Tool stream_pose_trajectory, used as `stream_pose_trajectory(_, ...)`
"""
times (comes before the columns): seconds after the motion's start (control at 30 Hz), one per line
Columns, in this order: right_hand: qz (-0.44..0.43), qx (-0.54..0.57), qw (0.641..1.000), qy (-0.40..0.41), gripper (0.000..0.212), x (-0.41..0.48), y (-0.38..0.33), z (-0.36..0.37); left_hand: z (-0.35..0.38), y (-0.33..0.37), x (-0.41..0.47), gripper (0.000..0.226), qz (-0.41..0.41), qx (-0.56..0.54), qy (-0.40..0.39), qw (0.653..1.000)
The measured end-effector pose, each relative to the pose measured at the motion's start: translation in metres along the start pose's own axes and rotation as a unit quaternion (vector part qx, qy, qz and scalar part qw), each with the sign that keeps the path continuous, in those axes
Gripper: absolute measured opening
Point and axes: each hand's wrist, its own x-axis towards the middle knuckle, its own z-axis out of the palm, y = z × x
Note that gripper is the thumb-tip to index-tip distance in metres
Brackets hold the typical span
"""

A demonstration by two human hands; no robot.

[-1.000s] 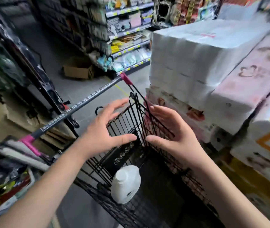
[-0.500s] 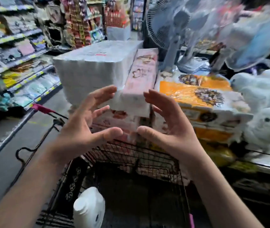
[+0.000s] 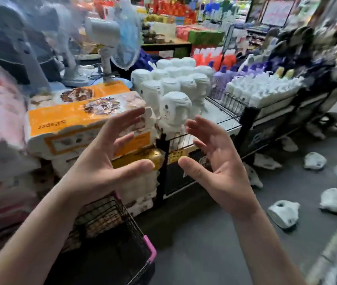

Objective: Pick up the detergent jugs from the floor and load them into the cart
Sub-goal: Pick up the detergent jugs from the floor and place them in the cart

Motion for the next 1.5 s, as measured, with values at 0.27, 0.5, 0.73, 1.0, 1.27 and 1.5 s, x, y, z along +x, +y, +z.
stream_pose_trajectory(0.27,0.009,-0.069,0.991,0.118,0.076,-0.004,0.031,-0.191,0.166,-0.015,0.142,0.095,0.038,-0.042,-0.106,0.993)
stream_pose_trajectory(0.5,0.040,-0.125,0.974,0.184,0.074,-0.006,0.050,-0.331,0.298,-0.026,0.238,0.094,0.053,-0.089,-0.172,0.980)
stream_pose_trajectory(0.73,0.079,-0.168,0.953,0.238,0.070,-0.012,0.081,-0.431,0.407,-0.049,0.318,0.092,0.056,-0.137,-0.251,0.957)
stream_pose_trajectory(1.0,0.117,-0.223,0.918,0.307,0.072,0.007,0.127,-0.532,0.520,-0.091,0.430,0.094,0.084,-0.183,-0.327,0.923)
stream_pose_trajectory(1.27,0.144,-0.254,0.886,0.360,0.070,0.090,0.176,-0.643,0.609,-0.134,0.583,0.095,0.097,-0.218,-0.373,0.897)
stream_pose_trajectory(1.5,0.158,-0.266,0.863,0.399,0.070,0.126,0.209,-0.731,0.693,-0.159,0.677,0.095,0.087,-0.238,-0.411,0.876)
